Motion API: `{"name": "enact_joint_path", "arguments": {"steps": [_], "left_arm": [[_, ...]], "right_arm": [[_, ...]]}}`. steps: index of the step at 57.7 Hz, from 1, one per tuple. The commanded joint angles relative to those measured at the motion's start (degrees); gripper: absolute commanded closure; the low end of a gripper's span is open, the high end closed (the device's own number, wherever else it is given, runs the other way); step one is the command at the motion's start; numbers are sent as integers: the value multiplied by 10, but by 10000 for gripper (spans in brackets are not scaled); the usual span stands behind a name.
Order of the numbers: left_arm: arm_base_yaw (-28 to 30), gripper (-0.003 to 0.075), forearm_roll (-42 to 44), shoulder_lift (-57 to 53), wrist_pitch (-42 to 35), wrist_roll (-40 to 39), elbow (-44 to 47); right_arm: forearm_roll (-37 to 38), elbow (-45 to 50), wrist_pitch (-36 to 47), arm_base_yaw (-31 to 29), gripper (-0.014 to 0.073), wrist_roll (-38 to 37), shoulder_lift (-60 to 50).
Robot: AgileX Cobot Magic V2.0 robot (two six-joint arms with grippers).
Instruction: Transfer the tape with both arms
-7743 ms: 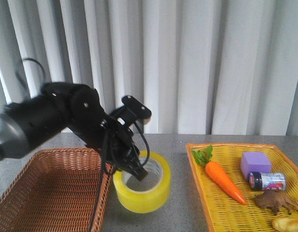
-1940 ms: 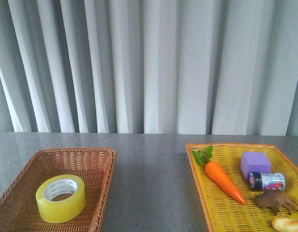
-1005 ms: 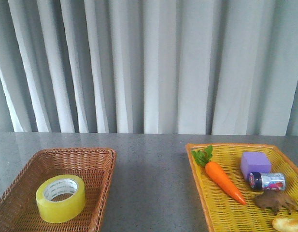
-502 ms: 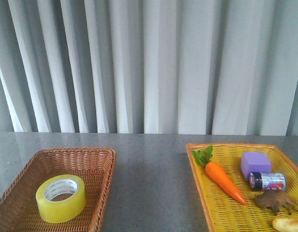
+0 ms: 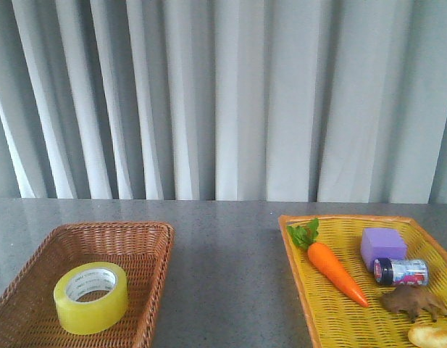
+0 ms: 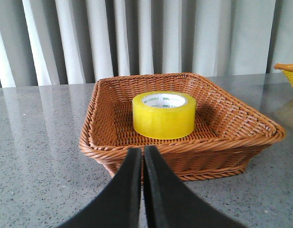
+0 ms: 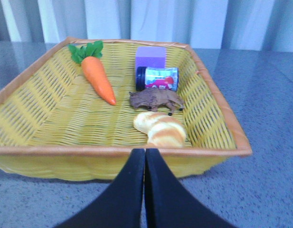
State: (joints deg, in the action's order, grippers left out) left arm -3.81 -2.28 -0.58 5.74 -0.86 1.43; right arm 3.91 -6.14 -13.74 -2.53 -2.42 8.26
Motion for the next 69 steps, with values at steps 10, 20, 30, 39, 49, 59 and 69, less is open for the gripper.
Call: {"name": "enact_joint_path", "arguments": {"steps": [10,20,30,39,49,59,69], "left_arm": [[0,726,-6,-10,-47,-6,-5],[0,726,-6,-10,-47,-6,-5],[0,726,-6,-10,-47,-6,-5],[0,726,-6,-10,-47,-6,-5],[0,726,-6,-10,-47,-6,-5],[0,726,-6,-10,-47,-6,-5],[0,726,-6,-10,-47,-6,-5]], "right_arm": [[0,68,73,-5,601,-3,-58],[-16,79,83,-5,601,4,-86],[-20,79,115,-5,597,-6,-97],[-35,79,151,-5,598,-11,-97],[-35,79,144,-5,598,-11,-97],[-39,79,143,-5,598,-11,-95],[-39,79,142,-5,598,-11,-95]]}}
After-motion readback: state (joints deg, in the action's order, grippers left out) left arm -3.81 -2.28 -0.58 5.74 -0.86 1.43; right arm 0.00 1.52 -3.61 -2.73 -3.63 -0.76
